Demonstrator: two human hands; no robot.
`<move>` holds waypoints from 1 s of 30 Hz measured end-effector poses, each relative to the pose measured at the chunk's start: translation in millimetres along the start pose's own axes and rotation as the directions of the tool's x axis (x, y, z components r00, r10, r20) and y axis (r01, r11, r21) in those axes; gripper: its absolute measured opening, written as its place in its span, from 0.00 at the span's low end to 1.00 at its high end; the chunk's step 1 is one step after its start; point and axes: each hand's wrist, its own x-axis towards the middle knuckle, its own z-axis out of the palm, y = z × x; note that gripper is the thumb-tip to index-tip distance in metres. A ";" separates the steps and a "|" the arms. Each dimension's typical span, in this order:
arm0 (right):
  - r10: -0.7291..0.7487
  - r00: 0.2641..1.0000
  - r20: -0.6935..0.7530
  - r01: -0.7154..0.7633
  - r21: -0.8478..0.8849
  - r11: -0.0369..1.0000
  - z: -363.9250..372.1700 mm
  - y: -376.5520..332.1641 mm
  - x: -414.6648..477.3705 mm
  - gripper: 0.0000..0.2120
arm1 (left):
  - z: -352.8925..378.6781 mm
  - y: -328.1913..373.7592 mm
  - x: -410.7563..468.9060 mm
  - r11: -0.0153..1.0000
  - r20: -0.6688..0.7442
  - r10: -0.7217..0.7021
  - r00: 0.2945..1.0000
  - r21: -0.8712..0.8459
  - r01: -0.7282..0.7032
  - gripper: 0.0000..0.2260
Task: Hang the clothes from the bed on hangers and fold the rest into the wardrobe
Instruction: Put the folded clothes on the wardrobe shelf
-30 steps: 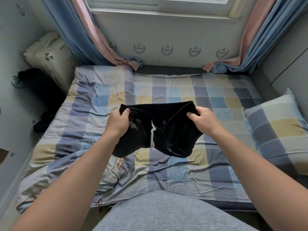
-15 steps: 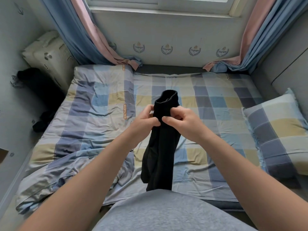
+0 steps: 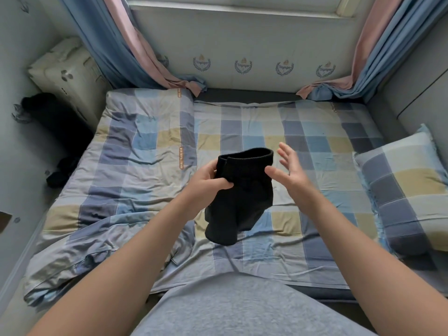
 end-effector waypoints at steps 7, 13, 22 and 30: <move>0.127 0.911 0.392 -0.241 0.257 0.936 13.0 29.3 9.2 0.21 | -14.7 -8.9 5.8 0.993 0.052 -0.108 0.993 0.050 0.106 0.20; 0.153 0.977 0.152 -0.168 0.094 0.981 36.6 35.7 19.6 0.08 | -30.1 -49.8 17.9 0.892 0.000 -0.191 0.982 0.417 0.173 0.23; 0.010 1.000 0.020 -0.005 -0.252 0.968 32.2 23.7 55.8 0.04 | -33.5 -46.0 62.1 0.710 -0.154 0.007 0.988 0.697 0.104 0.11; -0.222 0.972 -0.075 0.181 -0.362 0.914 25.1 7.9 63.7 0.10 | -36.7 -22.8 79.5 0.544 -0.115 0.240 0.964 0.838 -0.036 0.13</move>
